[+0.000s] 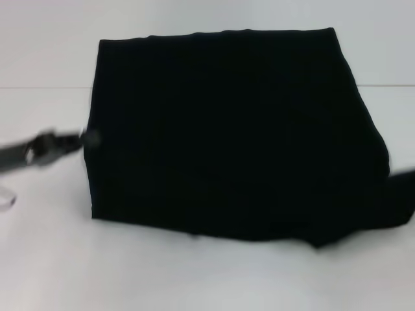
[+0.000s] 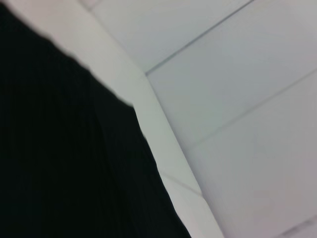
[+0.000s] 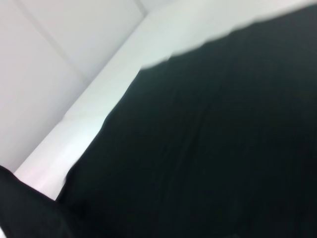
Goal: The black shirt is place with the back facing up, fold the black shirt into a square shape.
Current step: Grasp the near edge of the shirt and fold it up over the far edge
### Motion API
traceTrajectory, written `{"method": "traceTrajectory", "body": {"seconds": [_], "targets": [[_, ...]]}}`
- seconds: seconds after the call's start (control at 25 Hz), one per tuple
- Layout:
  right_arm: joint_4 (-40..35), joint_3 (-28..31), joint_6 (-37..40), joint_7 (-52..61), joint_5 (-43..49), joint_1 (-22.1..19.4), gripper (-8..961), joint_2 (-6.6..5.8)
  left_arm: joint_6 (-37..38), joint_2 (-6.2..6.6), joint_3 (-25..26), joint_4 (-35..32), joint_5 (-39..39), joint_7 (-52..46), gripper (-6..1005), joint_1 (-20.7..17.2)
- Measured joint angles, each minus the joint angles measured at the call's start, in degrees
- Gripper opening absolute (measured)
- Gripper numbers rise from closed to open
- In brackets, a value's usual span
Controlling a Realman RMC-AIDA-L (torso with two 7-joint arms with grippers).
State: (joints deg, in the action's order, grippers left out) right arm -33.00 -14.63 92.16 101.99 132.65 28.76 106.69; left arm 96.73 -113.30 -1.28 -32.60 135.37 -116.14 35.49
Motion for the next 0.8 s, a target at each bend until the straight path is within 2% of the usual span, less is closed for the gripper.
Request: {"method": "traceTrajectory", "body": {"seconds": [0.12, 0.28, 0.52, 0.8], "targets": [[0.6, 1.38, -4.93, 0.1, -0.16, 4.1, 42, 0.42, -10.54, 1.23, -0.33, 3.72, -0.04, 1.14, 163, 5.46], [2.77, 1.46, -13.98, 0.13, -0.78, 9.18, 43, 0.89, -22.33, 1.4, -0.41, 6.53, -0.13, 3.48, 169, 9.63], [7.91, -1.13, -31.54, 0.1, -0.99, 16.31, 46, 1.05, -35.04, 0.57, -0.73, 9.9, -2.79, 9.58, 177, 12.73], [11.5, -5.03, -47.09, 0.15, -1.0, 22.26, 48, 2.98, -45.46, -0.18, -1.25, 13.26, -5.54, 17.63, 187, 15.45]]}}
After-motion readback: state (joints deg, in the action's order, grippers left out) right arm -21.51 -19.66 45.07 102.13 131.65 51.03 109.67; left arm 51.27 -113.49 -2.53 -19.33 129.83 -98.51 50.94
